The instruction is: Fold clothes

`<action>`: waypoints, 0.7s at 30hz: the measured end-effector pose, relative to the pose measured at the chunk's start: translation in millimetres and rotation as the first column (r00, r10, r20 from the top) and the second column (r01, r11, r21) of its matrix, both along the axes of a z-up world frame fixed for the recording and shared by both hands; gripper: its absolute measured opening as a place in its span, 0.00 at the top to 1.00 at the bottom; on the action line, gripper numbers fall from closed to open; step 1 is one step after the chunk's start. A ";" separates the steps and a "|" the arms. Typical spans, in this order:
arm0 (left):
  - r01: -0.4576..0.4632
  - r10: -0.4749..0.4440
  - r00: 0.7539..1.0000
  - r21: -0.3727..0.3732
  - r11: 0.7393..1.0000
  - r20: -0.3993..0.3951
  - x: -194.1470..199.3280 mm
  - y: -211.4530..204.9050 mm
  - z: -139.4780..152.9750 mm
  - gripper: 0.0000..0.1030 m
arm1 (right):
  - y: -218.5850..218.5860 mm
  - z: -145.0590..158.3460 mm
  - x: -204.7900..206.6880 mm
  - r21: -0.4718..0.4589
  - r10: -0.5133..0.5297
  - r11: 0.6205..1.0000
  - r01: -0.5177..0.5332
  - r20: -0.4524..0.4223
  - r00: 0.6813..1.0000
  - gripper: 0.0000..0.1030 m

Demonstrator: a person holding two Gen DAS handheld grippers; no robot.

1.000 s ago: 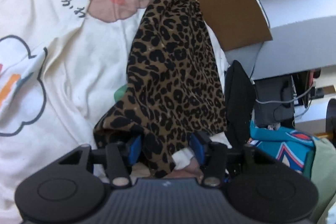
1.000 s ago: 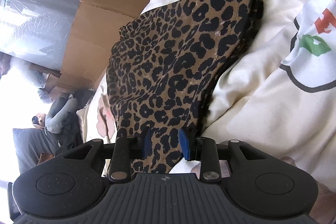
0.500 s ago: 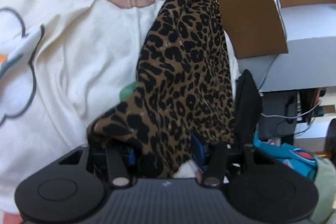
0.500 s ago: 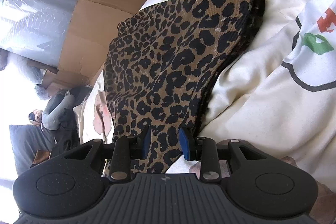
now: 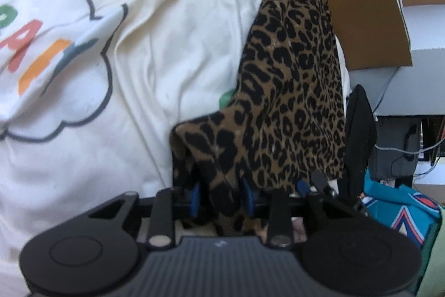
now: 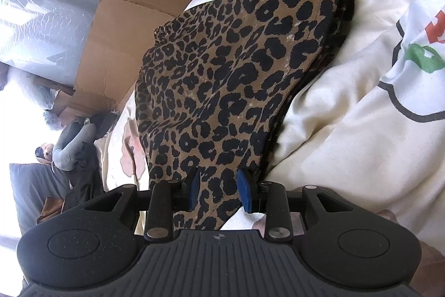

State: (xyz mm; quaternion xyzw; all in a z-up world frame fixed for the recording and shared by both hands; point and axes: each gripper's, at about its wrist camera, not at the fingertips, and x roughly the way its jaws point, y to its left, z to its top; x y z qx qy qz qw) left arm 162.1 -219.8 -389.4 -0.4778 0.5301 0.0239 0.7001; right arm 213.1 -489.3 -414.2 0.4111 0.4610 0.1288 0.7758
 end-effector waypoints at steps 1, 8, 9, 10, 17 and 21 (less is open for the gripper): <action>0.004 -0.004 1.000 -0.008 1.000 -0.004 -2.1 -1.1 0.6 0.63 | 0.7 0.0 0.1 0.000 0.002 1.000 -0.002 0.000 1.000 0.70; -0.032 0.032 0.999 -0.051 0.998 0.013 -17.3 -1.2 8.0 0.59 | 3.0 -0.6 0.9 0.004 -0.001 1.000 0.001 0.000 1.000 0.69; -0.040 0.041 0.999 -0.057 0.998 0.021 -17.9 0.2 9.1 0.60 | 3.0 -0.7 0.9 0.005 -0.001 1.000 0.001 0.000 1.000 0.69; -0.044 0.046 0.999 -0.061 0.997 0.026 -17.9 1.2 9.8 0.69 | 2.9 -0.9 0.9 0.005 -0.001 1.000 0.001 0.000 1.000 0.69; -0.019 0.020 1.000 0.042 0.999 -0.023 -13.3 6.7 3.4 0.95 | 0.4 -0.7 1.1 0.008 -0.003 1.000 0.003 0.005 1.000 0.69; 0.033 -0.031 0.999 0.089 0.996 -0.027 -12.1 2.4 4.2 0.94 | -3.4 0.7 1.2 0.001 -0.007 1.000 0.007 0.008 1.000 0.69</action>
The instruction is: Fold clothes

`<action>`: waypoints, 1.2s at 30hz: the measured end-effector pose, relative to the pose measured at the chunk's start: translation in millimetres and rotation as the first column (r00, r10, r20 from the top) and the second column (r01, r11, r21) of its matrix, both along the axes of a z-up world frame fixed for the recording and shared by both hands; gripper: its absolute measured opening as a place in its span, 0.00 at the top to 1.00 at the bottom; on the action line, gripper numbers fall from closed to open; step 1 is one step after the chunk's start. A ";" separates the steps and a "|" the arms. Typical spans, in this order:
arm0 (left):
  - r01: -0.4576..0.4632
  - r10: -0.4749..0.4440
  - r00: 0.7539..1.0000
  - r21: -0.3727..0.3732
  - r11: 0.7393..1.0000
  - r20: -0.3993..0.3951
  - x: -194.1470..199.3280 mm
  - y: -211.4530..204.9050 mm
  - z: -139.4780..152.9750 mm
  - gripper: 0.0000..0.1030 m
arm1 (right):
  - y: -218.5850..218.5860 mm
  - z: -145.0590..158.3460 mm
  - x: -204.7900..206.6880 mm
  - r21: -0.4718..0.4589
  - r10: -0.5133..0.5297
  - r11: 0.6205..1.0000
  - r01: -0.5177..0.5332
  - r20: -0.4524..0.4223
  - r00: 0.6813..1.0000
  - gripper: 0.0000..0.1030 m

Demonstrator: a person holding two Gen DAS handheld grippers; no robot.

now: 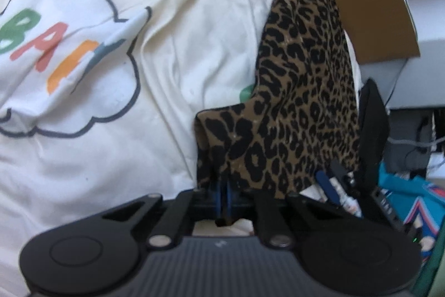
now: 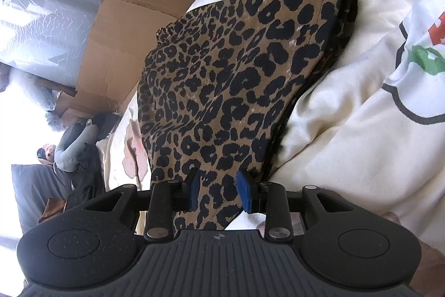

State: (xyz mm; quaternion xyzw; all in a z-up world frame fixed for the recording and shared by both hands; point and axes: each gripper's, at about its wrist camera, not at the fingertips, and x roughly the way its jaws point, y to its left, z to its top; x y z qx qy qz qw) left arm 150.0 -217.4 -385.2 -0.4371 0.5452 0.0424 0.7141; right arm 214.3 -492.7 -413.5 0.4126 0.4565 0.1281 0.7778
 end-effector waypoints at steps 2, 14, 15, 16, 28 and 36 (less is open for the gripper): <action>0.005 -0.005 1.000 0.003 1.000 -0.011 -1.1 1.2 2.7 0.92 | -3.8 0.9 -0.5 -0.009 -0.013 1.000 0.013 0.001 1.000 0.69; 0.002 -0.001 0.999 0.041 0.999 -0.035 -1.2 9.4 16.4 0.64 | -53.6 10.5 1.2 -0.071 -0.197 0.977 0.201 0.057 0.979 0.67; 0.000 0.001 0.999 0.035 0.999 -0.036 -0.7 9.5 15.2 0.62 | -58.7 11.0 1.3 -0.083 -0.215 0.972 0.220 0.058 0.975 0.63; -0.003 0.004 0.999 0.029 1.000 -0.034 -0.6 9.9 14.5 0.60 | -63.8 11.3 1.6 -0.097 -0.235 0.966 0.239 0.058 0.970 0.59; -0.026 0.027 0.998 0.019 0.999 -0.053 3.3 8.9 5.2 0.55 | -94.2 -11.3 15.7 -0.089 -0.338 0.936 0.340 0.037 0.941 0.57; -0.033 0.033 0.998 0.009 0.999 -0.055 3.1 10.0 2.8 0.54 | -91.4 -10.2 23.9 -0.144 -0.378 0.914 0.379 0.036 0.925 0.57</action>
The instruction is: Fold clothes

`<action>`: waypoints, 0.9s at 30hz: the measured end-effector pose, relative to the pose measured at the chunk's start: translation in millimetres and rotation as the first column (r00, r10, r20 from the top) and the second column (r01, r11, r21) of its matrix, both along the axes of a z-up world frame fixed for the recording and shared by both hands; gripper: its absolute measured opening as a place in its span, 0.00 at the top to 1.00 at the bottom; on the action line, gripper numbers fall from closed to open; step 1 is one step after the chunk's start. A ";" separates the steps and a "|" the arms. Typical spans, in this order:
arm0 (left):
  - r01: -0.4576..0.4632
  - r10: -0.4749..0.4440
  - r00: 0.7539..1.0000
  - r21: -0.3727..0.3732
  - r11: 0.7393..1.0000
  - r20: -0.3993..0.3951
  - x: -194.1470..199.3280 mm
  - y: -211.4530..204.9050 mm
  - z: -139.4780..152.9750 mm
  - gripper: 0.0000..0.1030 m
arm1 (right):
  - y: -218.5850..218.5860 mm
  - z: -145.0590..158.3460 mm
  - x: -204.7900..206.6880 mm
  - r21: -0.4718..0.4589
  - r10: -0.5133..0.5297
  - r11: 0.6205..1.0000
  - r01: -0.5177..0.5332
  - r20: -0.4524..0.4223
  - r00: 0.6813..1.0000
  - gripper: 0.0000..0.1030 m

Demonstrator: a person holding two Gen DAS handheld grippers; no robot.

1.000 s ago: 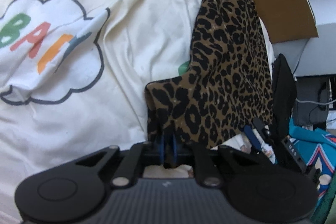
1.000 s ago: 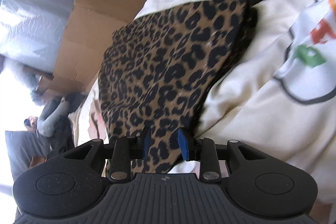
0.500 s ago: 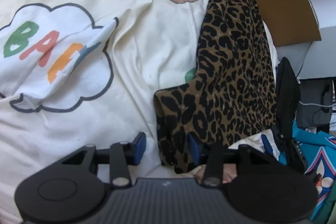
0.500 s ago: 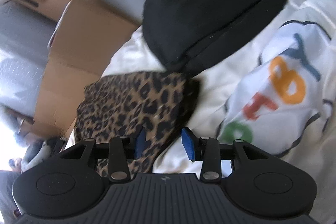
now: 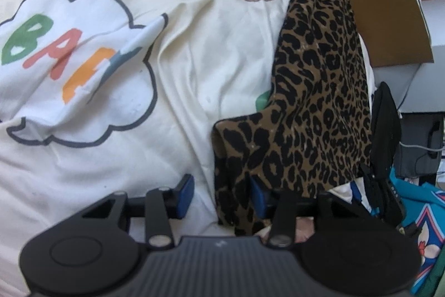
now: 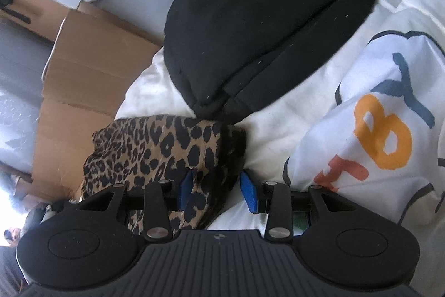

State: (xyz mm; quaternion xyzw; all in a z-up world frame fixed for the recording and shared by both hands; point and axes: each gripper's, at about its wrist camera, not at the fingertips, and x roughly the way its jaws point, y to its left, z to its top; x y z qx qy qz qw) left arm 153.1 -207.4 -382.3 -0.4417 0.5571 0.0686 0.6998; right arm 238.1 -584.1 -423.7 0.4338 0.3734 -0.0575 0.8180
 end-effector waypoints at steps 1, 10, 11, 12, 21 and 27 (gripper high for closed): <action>0.003 -0.003 1.000 0.001 1.000 0.001 0.1 -0.1 -0.3 0.54 | 0.2 0.1 0.9 -0.010 -0.012 1.000 0.012 -0.001 1.000 0.57; 0.007 -0.007 1.000 0.001 1.000 0.002 2.1 -2.9 -2.1 0.48 | -13.6 -10.4 2.2 0.062 -0.043 0.997 0.039 0.049 0.998 0.56; 0.008 -0.008 1.000 0.001 1.000 0.004 2.4 -3.3 -2.3 0.47 | -14.5 -10.2 0.4 0.073 -0.045 0.997 0.041 0.056 0.997 0.56; 0.008 -0.008 1.000 0.002 1.000 0.006 2.4 -3.7 -2.3 0.47 | -16.1 -10.1 -2.0 0.095 -0.053 0.994 0.046 0.070 0.996 0.56; 0.010 -0.010 1.000 0.008 1.000 0.013 2.5 -5.7 -2.0 0.44 | -28.8 -22.5 -7.5 0.273 -0.056 0.962 0.002 0.189 0.980 0.56; 0.009 -0.010 1.000 0.010 1.000 0.018 1.4 -8.8 -0.8 0.43 | -26.9 -24.4 2.2 0.275 -0.040 0.961 -0.011 0.180 0.983 0.56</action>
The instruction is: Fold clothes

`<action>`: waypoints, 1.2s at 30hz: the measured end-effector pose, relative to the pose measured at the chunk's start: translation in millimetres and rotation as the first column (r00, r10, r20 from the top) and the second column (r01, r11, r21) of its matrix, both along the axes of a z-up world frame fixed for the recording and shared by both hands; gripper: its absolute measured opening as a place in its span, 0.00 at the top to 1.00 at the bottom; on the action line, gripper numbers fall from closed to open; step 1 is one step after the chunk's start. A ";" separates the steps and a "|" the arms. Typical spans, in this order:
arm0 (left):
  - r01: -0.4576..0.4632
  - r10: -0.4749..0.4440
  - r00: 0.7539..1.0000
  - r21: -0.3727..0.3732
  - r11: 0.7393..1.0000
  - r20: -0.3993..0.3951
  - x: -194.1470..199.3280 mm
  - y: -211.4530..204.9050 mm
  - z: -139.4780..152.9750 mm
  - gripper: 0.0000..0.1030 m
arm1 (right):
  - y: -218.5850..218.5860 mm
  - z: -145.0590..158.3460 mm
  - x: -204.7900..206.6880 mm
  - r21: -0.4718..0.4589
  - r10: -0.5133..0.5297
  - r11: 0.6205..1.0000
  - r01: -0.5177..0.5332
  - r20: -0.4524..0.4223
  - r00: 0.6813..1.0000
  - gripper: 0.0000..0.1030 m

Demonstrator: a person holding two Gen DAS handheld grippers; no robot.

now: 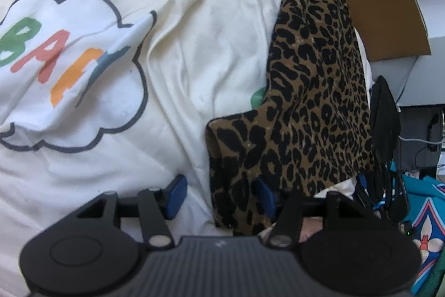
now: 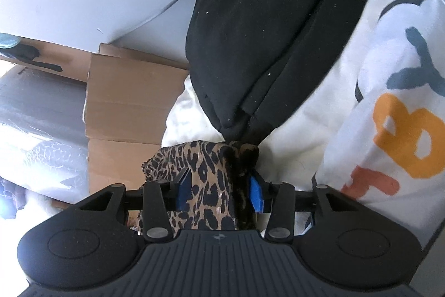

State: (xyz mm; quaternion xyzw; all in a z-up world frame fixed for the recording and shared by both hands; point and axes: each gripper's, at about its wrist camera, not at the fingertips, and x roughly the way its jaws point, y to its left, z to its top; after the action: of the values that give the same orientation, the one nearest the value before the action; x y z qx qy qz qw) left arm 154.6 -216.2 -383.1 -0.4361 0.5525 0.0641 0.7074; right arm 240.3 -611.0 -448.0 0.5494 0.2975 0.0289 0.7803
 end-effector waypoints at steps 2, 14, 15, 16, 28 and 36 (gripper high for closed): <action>0.009 -0.009 1.000 0.001 1.000 0.000 1.5 2.2 -0.1 0.43 | 0.6 2.9 2.3 -0.013 0.000 1.000 0.000 0.000 1.000 0.56; 0.018 -0.018 1.000 0.000 1.000 0.010 4.2 4.8 -1.4 0.40 | 5.8 10.6 27.1 -0.084 0.102 0.991 -0.106 -0.048 0.994 0.59; 0.018 -0.018 1.000 -0.002 1.000 0.011 4.1 5.1 -1.5 0.40 | 6.8 10.8 30.3 -0.088 0.113 0.989 -0.118 -0.059 0.992 0.79; 0.016 -0.016 1.000 -0.006 1.000 0.013 3.6 5.5 -1.5 0.40 | 7.7 11.1 32.6 -0.096 0.122 0.987 -0.129 -0.076 0.990 0.94; 0.009 -0.006 0.998 -0.049 0.999 0.056 -0.1 10.4 -3.0 0.41 | 2.6 26.1 39.7 -0.165 0.108 0.979 -0.121 -0.083 0.991 0.94; 0.071 -0.068 0.990 -0.017 0.997 0.122 8.7 1.6 -4.9 0.46 | 1.0 18.0 36.5 -0.153 0.100 0.981 -0.115 -0.104 0.990 0.94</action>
State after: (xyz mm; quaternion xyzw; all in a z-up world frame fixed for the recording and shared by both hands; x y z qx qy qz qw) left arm 163.3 -214.6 -388.0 -0.4272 0.5240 0.0069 0.7368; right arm 276.8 -610.0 -430.0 0.4692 0.3652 0.0210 0.8038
